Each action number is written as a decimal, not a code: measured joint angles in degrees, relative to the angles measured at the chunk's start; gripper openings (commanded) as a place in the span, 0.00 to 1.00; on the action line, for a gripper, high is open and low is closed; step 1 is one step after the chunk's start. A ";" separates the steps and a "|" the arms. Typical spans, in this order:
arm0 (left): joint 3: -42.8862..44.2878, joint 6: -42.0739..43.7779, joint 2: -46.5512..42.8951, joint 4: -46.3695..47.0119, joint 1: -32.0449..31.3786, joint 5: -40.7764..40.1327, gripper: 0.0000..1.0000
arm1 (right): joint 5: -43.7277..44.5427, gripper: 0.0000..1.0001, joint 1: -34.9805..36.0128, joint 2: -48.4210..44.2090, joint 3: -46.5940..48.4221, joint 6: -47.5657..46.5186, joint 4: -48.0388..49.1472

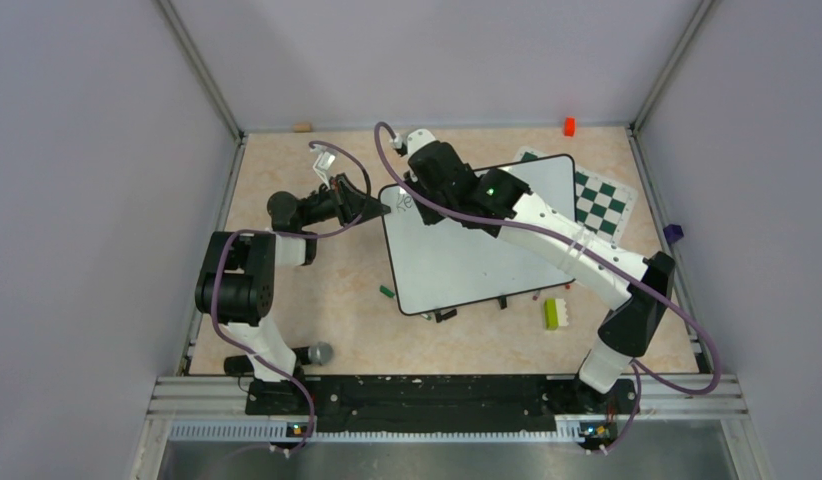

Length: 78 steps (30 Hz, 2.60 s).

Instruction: Write a sentence on the whiteboard

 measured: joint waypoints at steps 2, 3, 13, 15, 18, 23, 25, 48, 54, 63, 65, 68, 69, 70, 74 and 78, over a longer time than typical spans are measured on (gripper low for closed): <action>0.00 0.00 0.00 0.00 0.00 0.00 0.08 | 0.26 0.00 0.00 0.00 0.00 -0.20 0.63; 0.00 0.00 0.00 0.02 0.00 0.00 0.08 | 0.55 0.00 0.00 0.00 0.00 -0.24 0.83; 0.00 0.00 0.00 0.00 0.00 0.00 0.09 | 2.99 0.00 0.00 0.00 0.02 -0.28 2.32; 0.00 0.00 0.00 0.00 0.00 0.00 0.09 | 3.08 0.00 0.00 0.00 0.02 -0.28 2.56; 0.00 0.00 0.00 0.00 0.00 0.00 0.09 | 3.08 0.00 0.00 0.00 0.02 -0.31 3.10; 0.00 0.02 0.00 -0.02 0.00 -0.02 0.09 | 3.10 0.00 0.00 0.07 0.02 -0.50 3.39; 0.00 0.02 0.00 -0.07 0.00 -0.02 0.09 | 3.10 0.00 0.00 0.13 0.02 -0.55 3.26; -0.02 0.02 0.00 -0.24 0.00 -0.04 0.09 | 4.15 0.00 0.00 0.39 0.33 -0.48 -2.23; -0.02 0.00 0.00 -0.20 0.00 -0.02 0.09 | 3.74 0.00 -0.02 -0.17 0.20 -0.50 -1.79; -0.02 0.00 0.00 -0.22 0.00 -0.02 0.09 | 1.75 0.00 -1.14 -4.79 -1.31 -0.48 1.31; -0.02 0.00 0.00 -0.22 0.00 -0.02 0.09 | 1.81 0.00 -1.27 -4.74 -1.31 -0.48 1.38; 0.00 0.02 0.00 -0.22 0.00 -0.02 0.09 | 2.23 0.00 -1.31 -4.50 -1.31 -0.48 1.36; -0.02 0.02 0.00 -0.22 0.00 -0.02 0.09 | 2.49 0.00 -1.31 -4.37 -1.31 -0.50 1.36; -0.02 0.00 0.00 -0.22 0.00 -0.02 0.10 | 2.78 0.00 -1.31 -4.22 -1.31 -0.50 1.40; -0.02 0.00 0.00 -0.22 0.00 -0.02 0.09 | 3.89 0.00 -1.31 -3.52 -1.31 -0.50 1.70; -0.02 0.00 0.00 -0.22 0.00 -0.02 0.09 | 4.90 0.00 -1.31 -3.28 -1.68 -0.48 3.39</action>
